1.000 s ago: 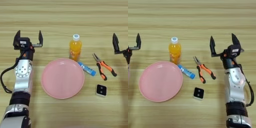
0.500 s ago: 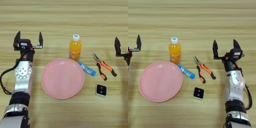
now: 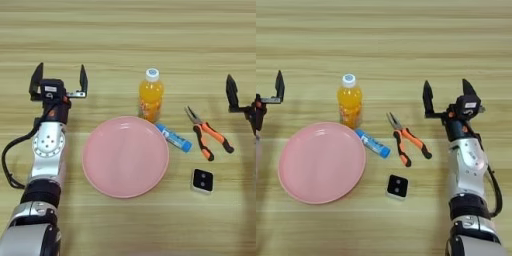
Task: Move the objects on the table
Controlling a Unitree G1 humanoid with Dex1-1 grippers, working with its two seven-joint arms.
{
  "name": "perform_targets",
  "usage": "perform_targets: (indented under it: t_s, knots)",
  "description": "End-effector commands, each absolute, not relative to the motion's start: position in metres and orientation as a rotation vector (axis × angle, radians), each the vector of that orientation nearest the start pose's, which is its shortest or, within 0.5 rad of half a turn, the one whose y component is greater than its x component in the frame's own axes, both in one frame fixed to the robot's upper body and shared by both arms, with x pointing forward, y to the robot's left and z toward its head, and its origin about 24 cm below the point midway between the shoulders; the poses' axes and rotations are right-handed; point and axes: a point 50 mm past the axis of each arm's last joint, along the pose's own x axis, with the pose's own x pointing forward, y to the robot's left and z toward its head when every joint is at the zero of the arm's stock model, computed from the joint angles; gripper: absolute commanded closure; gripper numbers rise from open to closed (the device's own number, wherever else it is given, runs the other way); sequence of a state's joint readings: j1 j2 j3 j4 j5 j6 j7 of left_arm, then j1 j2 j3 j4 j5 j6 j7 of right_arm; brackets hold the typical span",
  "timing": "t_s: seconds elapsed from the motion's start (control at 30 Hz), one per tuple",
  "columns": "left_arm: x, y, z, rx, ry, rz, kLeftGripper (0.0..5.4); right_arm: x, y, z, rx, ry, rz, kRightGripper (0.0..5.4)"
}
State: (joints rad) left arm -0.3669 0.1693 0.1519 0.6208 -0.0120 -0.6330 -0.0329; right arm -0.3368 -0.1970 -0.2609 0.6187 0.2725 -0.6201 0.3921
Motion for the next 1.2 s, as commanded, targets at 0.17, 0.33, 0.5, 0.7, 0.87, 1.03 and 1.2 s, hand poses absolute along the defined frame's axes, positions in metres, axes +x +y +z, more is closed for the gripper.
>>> perform_targets:
  t_s: [0.17, 0.33, 0.5, 0.7, 0.87, 1.03, 1.2]
  knots:
    - [0.308, 0.197, 0.066, 0.133, -0.378, 0.005, 0.0, 0.3, -0.226, 0.07, -0.007, -0.413, 0.084, 0.03]
    - [0.309, 0.199, 0.063, 0.123, -0.356, 0.009, 0.0, 0.301, -0.225, 0.07, -0.012, -0.413, 0.082, 0.03]
    - [0.31, 0.199, 0.061, 0.123, -0.343, 0.004, 0.0, 0.301, -0.226, 0.069, -0.014, -0.412, 0.083, 0.03]
    - [0.309, 0.199, 0.067, 0.13, -0.369, -0.022, 0.0, 0.3, -0.224, 0.069, -0.02, -0.415, 0.085, 0.03]
    - [0.313, 0.191, 0.089, 0.193, -0.428, -0.169, 0.0, 0.3, -0.221, 0.069, -0.02, -0.417, 0.086, 0.03]
    - [0.316, 0.184, 0.118, 0.167, -0.49, -0.341, 0.0, 0.3, -0.219, 0.069, -0.018, -0.417, 0.087, 0.03]
    - [0.317, 0.174, 0.14, 0.198, -0.542, -0.492, 0.0, 0.3, -0.219, 0.069, -0.018, -0.417, 0.088, 0.03]
